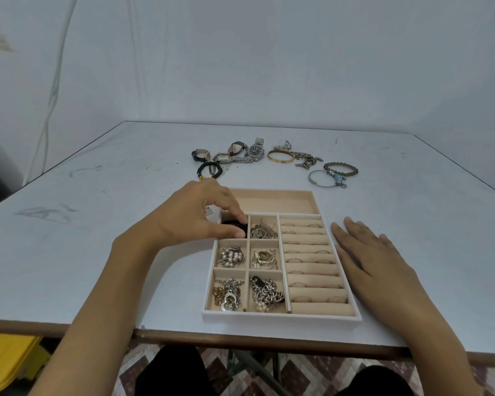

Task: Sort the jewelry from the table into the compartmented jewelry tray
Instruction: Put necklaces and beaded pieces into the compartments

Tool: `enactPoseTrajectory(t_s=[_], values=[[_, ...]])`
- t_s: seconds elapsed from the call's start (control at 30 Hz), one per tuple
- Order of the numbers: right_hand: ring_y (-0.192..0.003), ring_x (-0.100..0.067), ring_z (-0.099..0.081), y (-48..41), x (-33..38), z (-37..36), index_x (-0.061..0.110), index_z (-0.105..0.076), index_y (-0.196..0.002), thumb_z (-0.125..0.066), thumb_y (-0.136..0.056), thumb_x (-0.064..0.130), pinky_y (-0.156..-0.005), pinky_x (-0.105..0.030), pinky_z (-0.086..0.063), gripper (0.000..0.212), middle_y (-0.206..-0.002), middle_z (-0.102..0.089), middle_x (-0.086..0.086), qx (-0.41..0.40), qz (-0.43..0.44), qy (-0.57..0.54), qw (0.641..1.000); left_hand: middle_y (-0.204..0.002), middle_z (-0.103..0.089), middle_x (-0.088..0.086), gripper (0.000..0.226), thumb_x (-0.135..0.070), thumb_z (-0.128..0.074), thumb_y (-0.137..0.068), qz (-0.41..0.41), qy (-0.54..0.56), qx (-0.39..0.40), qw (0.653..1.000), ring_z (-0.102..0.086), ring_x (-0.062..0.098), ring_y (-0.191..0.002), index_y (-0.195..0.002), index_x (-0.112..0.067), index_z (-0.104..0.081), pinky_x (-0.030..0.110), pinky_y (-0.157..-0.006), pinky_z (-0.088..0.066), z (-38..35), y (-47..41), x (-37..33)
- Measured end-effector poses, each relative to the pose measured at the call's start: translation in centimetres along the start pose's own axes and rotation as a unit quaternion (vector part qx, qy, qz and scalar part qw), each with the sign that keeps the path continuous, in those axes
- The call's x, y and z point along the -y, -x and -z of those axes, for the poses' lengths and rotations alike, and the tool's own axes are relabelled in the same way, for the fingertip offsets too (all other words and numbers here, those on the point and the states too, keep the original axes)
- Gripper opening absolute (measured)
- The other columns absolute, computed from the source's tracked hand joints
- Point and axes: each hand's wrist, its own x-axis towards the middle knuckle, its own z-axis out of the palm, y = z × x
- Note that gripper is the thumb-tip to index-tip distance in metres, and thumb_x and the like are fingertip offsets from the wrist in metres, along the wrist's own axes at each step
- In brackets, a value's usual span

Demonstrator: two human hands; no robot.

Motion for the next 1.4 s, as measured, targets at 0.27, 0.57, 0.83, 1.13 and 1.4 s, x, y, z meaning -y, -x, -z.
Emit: enactPoseTrajectory(t_s=[0.27, 0.57, 0.83, 1.13, 1.4], values=[[-0.146, -0.001, 0.005, 0.0, 0.0, 0.0, 0.034, -0.012, -0.152, -0.019, -0.101, 0.042, -0.119, -0.026, 0.005, 0.052, -0.16, -0.001, 0.014, 0.002, -0.001, 0.002, 1.0, -0.083, -0.069, -0.018, 0.024, -0.053, -0.074, -0.067, 0.004, 0.029, -0.012, 1.0, -0.06, 0.009, -0.089, -0.082, -0.035, -0.076, 0.029, -0.083, -0.047, -0.2, 0.0, -0.3], [-0.145, 0.0, 0.005, -0.1, 0.0, 0.0, 0.034, -0.011, -0.152, -0.019, -0.101, 0.042, -0.119, -0.026, 0.005, 0.052, -0.16, -0.002, 0.013, 0.001, -0.002, -0.002, 1.0, -0.083, -0.069, -0.017, 0.027, -0.053, -0.075, -0.067, -0.008, 0.022, -0.009, 1.0, -0.06, 0.012, -0.083, -0.085, -0.033, -0.077, 0.036, -0.08, -0.049, -0.2, 0.0, 0.0], [-0.145, 0.001, 0.004, 0.0, 0.0, 0.0, 0.034, -0.013, -0.152, -0.02, -0.101, 0.043, -0.119, -0.025, 0.006, 0.052, -0.159, -0.002, 0.014, -0.004, -0.002, -0.008, 1.0, -0.082, -0.072, -0.009, 0.019, -0.044, -0.077, -0.073, 0.023, 0.06, -0.027, 0.998, -0.062, 0.015, -0.087, -0.077, -0.026, -0.078, 0.026, -0.08, -0.047, -0.3, 0.1, -0.5], [-0.146, -0.002, 0.006, 0.1, 0.1, 0.1, 0.034, -0.01, -0.152, -0.018, -0.101, 0.042, -0.119, -0.026, 0.006, 0.052, -0.16, 0.0, 0.013, 0.008, -0.002, 0.007, 1.0, -0.088, -0.071, -0.015, 0.009, -0.043, -0.07, -0.081, 0.173, 0.009, -0.154, 0.973, -0.06, 0.003, -0.08, -0.081, -0.034, -0.073, 0.024, -0.07, -0.044, 0.9, -1.4, 2.6], [-0.146, -0.002, -0.004, -0.2, 0.3, 2.1, 0.038, -0.011, -0.152, -0.018, -0.1, 0.05, -0.117, -0.024, -0.01, 0.053, -0.159, -0.003, 0.017, 0.036, 0.009, 0.082, 0.996, -0.133, -0.052, 0.002, 0.056, -0.052, -0.069, -0.078, 0.389, -0.109, -0.123, 0.907, -0.048, 0.026, -0.122, -0.126, -0.029, -0.053, 0.039, -0.09, -0.04, 1.2, -4.6, 7.2]])
